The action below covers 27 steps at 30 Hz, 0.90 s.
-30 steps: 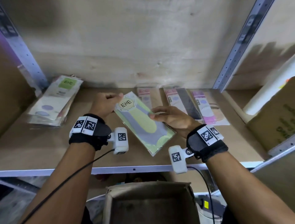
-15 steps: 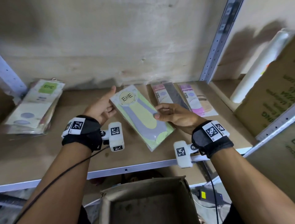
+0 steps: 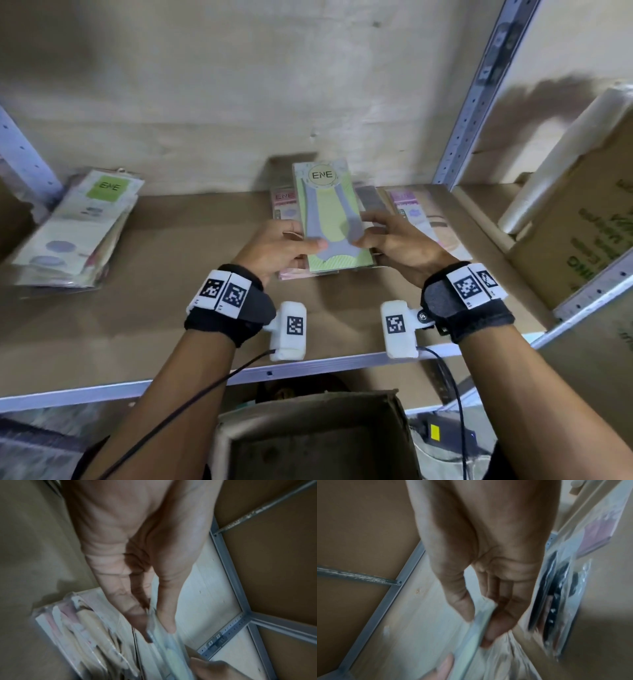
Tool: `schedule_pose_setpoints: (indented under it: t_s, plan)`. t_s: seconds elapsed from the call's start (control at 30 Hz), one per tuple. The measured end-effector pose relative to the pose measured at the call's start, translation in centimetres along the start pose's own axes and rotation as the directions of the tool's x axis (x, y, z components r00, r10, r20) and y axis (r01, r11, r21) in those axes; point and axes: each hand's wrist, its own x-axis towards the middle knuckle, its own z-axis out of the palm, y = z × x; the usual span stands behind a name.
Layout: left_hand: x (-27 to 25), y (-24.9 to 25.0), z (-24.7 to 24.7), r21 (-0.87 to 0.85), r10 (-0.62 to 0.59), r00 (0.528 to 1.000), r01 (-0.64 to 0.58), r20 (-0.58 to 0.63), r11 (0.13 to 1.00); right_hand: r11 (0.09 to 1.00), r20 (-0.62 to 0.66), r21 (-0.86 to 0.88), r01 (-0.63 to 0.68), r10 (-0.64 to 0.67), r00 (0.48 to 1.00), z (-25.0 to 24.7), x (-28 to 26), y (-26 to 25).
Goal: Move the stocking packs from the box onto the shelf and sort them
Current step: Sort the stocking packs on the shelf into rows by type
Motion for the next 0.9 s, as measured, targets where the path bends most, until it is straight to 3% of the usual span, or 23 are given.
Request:
schedule_pose_setpoints:
  t_s: [0.1,0.3,0.5,0.7,0.9]
  plan:
    - [0.2,0.0,0.7,0.034,0.005,0.995,-0.001,-0.097,0.999,1.0,0.044,-0.016,-0.019,0.02,0.999,-0.6,-0.2,-0.2]
    - [0.5,0.1,0.2,0.084,0.024,0.968,-0.003,-0.249,0.996,0.995,-0.068,-0.095,0.004,-0.01,0.998,0.4,0.1,0.2]
    - [0.3,-0.3,-4.3,0.217,0.05,0.937,0.028,-0.346,0.976,0.967,-0.058,-0.253,0.026,-0.042,0.997,4.6,2.4,-1.5]
    - [-1.1,-0.9,-11.0,0.256,0.02,0.879,0.116,-0.476,0.96,0.864,0.005,-0.498,0.074,-0.083,0.997,12.2,5.4,-3.3]
    - [-2.0,-2.6,-14.3,0.31,-0.106,0.841,0.308,-0.53,0.9,0.752,0.05,-0.659,-0.006,0.052,0.997,17.5,7.2,-3.1]
